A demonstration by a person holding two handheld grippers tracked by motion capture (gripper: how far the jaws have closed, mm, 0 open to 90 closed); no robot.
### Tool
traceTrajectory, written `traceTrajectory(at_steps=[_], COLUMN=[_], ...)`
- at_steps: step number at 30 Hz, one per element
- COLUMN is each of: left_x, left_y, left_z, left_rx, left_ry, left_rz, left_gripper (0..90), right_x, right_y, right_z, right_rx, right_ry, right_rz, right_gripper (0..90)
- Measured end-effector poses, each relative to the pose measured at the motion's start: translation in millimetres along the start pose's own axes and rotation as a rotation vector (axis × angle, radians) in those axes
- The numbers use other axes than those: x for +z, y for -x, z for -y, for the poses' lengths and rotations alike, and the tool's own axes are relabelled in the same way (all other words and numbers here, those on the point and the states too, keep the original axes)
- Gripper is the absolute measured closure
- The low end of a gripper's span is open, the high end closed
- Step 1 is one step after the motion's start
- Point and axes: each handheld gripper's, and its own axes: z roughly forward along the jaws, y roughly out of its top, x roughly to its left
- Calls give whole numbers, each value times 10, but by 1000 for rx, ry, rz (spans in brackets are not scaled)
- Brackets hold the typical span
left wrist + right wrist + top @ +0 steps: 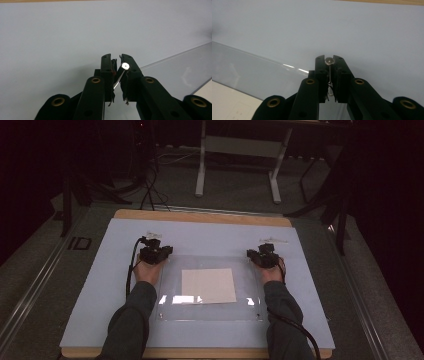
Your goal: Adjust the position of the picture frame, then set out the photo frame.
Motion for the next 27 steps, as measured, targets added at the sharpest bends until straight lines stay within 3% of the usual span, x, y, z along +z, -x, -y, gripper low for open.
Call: traceTrajectory(at_steps=[11,20,27], left_x=[-33,-137,-180], left_y=[-47,-91,-80], left_z=[62,116,134], left_rx=[-2,44,68], left_ry=[35,62,93], left_rz=[42,41,48], left_gripper=[775,718,760], right_x=[0,1,-7], right_y=[19,34,63], right_z=[13,29,73], right_rx=[-15,-15,-5], right_ry=[7,21,46], right_rz=[-19,-34,-49], right_gripper=[831,825,763])
